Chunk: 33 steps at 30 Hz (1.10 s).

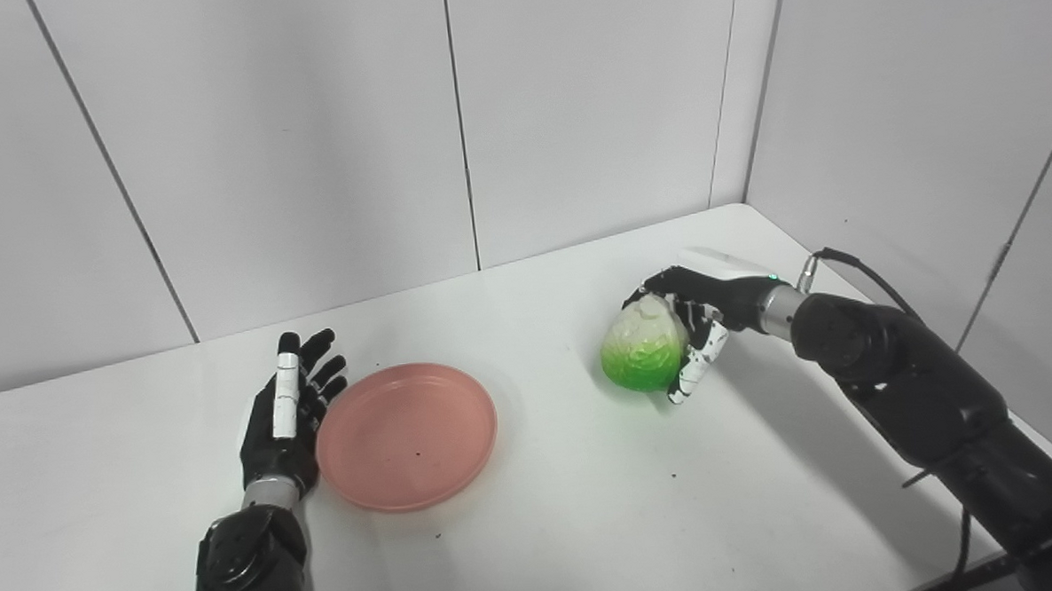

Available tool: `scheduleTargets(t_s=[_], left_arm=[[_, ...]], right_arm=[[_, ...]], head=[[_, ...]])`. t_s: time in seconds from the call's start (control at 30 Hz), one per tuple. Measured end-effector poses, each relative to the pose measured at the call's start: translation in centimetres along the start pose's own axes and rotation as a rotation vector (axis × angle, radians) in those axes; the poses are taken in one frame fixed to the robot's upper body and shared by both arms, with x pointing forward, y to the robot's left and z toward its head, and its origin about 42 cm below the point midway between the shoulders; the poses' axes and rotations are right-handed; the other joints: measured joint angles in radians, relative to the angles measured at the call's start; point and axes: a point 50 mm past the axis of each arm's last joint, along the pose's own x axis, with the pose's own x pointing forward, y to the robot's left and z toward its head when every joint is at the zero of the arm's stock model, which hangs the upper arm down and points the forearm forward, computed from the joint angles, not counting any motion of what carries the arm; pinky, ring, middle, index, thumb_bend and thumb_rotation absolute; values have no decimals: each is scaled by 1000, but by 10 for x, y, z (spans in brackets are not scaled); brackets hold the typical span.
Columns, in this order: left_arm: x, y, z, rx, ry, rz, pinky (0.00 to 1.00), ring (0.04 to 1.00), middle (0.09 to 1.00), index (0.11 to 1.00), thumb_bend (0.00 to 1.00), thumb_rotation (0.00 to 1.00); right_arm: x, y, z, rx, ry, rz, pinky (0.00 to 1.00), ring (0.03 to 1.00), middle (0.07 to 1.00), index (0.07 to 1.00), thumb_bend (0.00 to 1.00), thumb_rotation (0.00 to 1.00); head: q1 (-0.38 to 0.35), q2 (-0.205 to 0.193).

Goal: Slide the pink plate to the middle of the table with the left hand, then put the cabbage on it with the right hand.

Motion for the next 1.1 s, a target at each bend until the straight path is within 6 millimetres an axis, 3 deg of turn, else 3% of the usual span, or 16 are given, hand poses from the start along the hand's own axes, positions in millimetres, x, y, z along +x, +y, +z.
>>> scheduleTargets(t_s=[0.17, 0.43, 0.7, 0.77, 0.9, 0.93, 1.03, 1.1], left_arm=[[0, -1, 0, 0, 0, -1, 863, 856, 921, 713, 828, 846], [0, -1, 0, 0, -3, -1, 858, 855, 910, 709, 828, 842], [0, -5, -1, 0, -3, 9, 847, 848, 895, 705, 829, 845], [0, -7, -1, 0, -6, 7, 846, 848, 909, 715, 821, 847], [1, -13, -3, -2, -11, 9, 842, 853, 922, 719, 821, 845], [0, -14, -4, -1, -12, 9, 836, 853, 926, 720, 822, 844], [0, -19, -5, -6, -16, 19, 853, 859, 922, 718, 822, 837], [0, -22, -6, -9, -16, 23, 858, 863, 922, 717, 821, 836]], right_arm=[[8, -18, 19, 9, -45, -25, 305, 364, 480, 494, 528, 0], [12, -12, 29, 88, -79, -17, 292, 360, 480, 494, 528, 0], [20, -15, 53, 254, -125, -33, 301, 370, 483, 494, 528, 0], [24, -15, 59, 285, -138, -33, 311, 376, 483, 494, 528, 0], [31, -16, 73, 321, -178, -33, 309, 371, 482, 495, 528, 0], [32, -16, 76, 328, -186, -34, 306, 368, 481, 494, 528, 0], [37, -12, 81, 356, -200, -27, 311, 374, 481, 494, 528, 0], [41, -6, 84, 370, -202, -21, 325, 387, 482, 495, 528, 0]], head=[[3, -2], [26, 0], [52, 0], [98, 2], [104, 0], [153, -6], [202, -14], [202, -14]])
